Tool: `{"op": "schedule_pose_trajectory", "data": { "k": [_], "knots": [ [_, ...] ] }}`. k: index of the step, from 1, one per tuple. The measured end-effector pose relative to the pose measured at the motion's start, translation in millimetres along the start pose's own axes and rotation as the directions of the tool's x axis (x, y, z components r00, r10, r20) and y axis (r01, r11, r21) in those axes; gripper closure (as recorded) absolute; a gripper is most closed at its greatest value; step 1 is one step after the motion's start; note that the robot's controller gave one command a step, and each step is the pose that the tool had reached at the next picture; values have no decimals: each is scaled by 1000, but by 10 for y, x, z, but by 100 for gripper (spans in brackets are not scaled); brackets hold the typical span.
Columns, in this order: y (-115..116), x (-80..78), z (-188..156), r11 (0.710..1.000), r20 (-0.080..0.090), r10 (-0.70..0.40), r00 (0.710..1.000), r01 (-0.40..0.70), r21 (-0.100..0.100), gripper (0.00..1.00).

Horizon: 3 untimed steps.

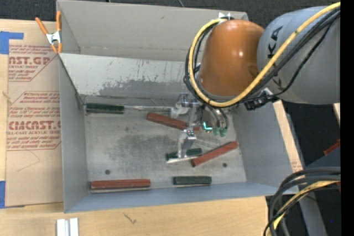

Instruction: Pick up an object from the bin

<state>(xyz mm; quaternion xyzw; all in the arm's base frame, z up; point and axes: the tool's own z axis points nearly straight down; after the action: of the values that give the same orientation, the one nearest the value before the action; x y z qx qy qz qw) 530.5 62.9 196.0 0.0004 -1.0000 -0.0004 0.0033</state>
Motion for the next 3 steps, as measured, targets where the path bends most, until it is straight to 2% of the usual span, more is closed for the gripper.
{"op": "schedule_pose_trajectory", "data": {
  "k": [1,2,3],
  "knots": [
    [-3,-17,-38,1000,8,1,1000,-1,0,0],
    [-29,-8,414,1000,16,-29,999,29,0,0],
    [-539,-176,1194,978,20,-209,978,209,3,100]
  ]
}}
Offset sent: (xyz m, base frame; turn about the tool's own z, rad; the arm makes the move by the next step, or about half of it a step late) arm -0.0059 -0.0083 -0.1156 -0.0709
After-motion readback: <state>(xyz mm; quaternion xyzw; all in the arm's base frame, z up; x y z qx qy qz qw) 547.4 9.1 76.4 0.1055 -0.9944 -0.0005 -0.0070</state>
